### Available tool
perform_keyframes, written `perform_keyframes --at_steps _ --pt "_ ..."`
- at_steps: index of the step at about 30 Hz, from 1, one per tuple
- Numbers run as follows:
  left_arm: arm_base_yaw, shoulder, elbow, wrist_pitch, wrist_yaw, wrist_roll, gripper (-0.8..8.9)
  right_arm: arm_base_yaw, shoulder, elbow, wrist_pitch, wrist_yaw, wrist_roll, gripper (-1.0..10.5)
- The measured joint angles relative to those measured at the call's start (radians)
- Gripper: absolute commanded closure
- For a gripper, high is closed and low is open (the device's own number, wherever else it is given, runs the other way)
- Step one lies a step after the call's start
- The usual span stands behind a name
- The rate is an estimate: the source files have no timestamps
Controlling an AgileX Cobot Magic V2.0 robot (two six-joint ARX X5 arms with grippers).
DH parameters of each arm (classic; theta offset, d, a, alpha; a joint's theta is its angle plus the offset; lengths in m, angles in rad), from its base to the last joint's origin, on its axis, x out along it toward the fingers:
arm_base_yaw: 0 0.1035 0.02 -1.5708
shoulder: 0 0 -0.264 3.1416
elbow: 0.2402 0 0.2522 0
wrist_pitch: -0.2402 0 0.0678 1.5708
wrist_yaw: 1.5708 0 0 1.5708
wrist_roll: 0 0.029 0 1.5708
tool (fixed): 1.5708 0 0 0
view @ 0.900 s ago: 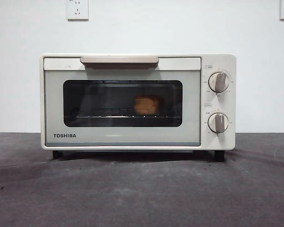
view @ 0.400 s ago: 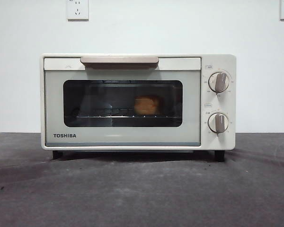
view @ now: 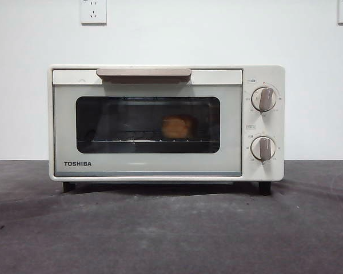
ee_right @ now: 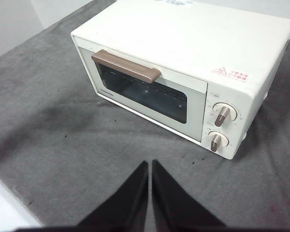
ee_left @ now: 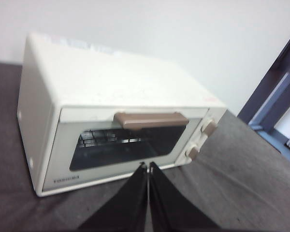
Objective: The left arm flap open the oven, the right arm pick bread and place it into oven, the left arm flap close the oven
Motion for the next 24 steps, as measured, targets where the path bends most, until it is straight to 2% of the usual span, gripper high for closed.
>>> perform_keyframes --at_steps 5,10,12,18,20,24 --pt "0.056 -0.103 -0.182 0.072 -0.027 0.042 7.97 0.0 0.0 0.0 0.0 0.0 0.0 9.4" --pt "0.102 -0.211 -0.403 0.155 -0.187 0.066 7.97 0.0 0.0 0.0 0.0 0.0 0.0 9.4" --pt "0.109 -0.251 -0.477 0.162 -0.282 0.067 7.97 0.0 0.0 0.0 0.0 0.0 0.0 9.4" --pt "0.111 -0.272 -0.552 0.194 -0.513 0.07 7.97 0.0 0.0 0.0 0.001 0.0 0.0 9.4" --pt "0.111 -0.274 -0.557 0.206 -0.547 0.071 7.97 0.0 0.0 0.0 0.001 0.0 0.0 9.4" --pt "0.11 -0.274 -0.575 0.255 -0.554 0.093 7.97 0.0 0.0 0.0 0.001 0.0 0.0 9.4"
